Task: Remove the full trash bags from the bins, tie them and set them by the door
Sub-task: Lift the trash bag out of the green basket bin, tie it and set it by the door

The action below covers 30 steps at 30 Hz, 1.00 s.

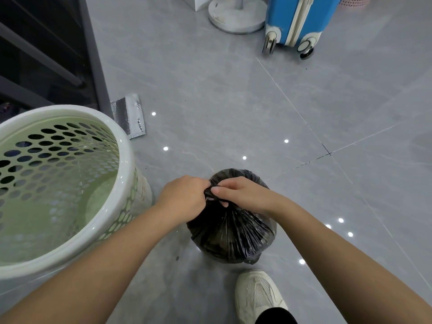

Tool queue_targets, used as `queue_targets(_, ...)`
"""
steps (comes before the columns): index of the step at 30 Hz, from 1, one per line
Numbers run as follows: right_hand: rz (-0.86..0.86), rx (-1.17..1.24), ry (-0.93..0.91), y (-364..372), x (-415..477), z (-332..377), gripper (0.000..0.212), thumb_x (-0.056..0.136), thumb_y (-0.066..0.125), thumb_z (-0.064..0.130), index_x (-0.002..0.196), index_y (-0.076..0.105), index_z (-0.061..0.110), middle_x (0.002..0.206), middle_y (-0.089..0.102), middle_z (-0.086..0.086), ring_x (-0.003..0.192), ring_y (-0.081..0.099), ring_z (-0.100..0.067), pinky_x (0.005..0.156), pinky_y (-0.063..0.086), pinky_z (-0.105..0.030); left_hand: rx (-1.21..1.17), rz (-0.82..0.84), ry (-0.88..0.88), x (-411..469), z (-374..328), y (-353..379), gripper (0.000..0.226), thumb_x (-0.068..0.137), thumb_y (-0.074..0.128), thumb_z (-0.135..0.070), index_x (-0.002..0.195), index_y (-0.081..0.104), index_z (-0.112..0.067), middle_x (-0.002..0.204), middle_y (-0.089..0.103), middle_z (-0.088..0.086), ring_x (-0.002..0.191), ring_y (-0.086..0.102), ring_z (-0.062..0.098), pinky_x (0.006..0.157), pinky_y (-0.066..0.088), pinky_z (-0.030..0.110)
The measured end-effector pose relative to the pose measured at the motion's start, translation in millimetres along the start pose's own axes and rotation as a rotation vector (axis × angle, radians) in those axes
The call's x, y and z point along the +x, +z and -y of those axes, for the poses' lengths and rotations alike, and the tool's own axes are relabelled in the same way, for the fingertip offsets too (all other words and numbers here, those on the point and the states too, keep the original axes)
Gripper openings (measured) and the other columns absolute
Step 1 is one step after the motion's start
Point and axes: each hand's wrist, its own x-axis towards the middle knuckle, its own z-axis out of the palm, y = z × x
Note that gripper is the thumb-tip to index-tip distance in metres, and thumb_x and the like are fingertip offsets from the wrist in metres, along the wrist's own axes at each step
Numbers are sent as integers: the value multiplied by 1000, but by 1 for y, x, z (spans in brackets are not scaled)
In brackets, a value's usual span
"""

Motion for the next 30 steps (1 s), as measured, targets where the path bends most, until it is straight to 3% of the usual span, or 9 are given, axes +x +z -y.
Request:
queue_targets(4,-31,-227,-87,-7,-2,-6,10,88,63,28,83,62,20,72,60,5,68,56,-8,65,43,-23,-192,147,-27,2,5,-9,20,77,40,-20,57,45,-17,64,54,4,69,55,27,60,43,35)
queue_targets(8,-219,-496,-272,-1,5,-8,3,87,61,23,84,60,23,77,57,12,75,52,-6,67,45,-28,-276,147,-11,0,1,-21,39,89,48,-40,59,47,-15,55,43,-1,53,41,15,54,31,30)
queue_targets(12,-434,-758,-302,4,10,-9,15,83,60,30,97,64,25,98,60,9,92,52,-17,74,43,-34,-366,154,12,-1,6,-35,34,95,48,-33,69,64,-18,57,48,-7,54,44,8,57,35,25)
queue_targets(16,-632,-994,-361,0,11,-9,18,73,61,39,82,64,24,103,61,10,106,50,-20,94,29,-40,-461,154,-62,-3,10,-39,39,97,41,-23,59,50,-17,57,51,-5,54,45,10,56,35,25)
queue_targets(18,-674,-999,-383,-2,12,-8,20,70,59,39,73,60,20,89,60,9,98,53,-19,99,26,-41,-574,180,-142,-4,9,-39,38,98,38,-19,62,49,-15,56,54,-1,49,48,11,54,38,23)
queue_targets(21,-677,-934,-348,1,14,-5,24,66,63,37,66,46,20,62,41,11,64,53,-20,75,33,-33,-713,187,-252,-1,0,-42,35,96,36,-12,66,54,-12,48,37,-1,40,32,15,45,30,22)
queue_targets(24,-654,-860,-260,10,12,-3,36,67,70,38,74,38,22,52,35,13,44,41,-20,57,27,-27,-590,156,-259,1,-9,-46,31,91,47,-20,63,60,-13,47,39,-1,39,33,16,42,22,23)
queue_targets(27,-687,-871,-261,14,11,-6,25,70,70,34,81,53,19,58,50,8,49,47,-21,49,26,-24,-438,158,-154,-1,-10,-48,36,90,54,-41,69,70,-15,49,44,-4,41,39,9,45,28,24)
queue_targets(30,-676,-857,-378,16,13,-9,14,71,70,24,78,61,15,83,57,-1,73,53,-21,61,36,-30,-366,108,-139,0,-8,-48,35,92,53,-34,64,67,-16,51,46,0,47,43,14,48,32,25)
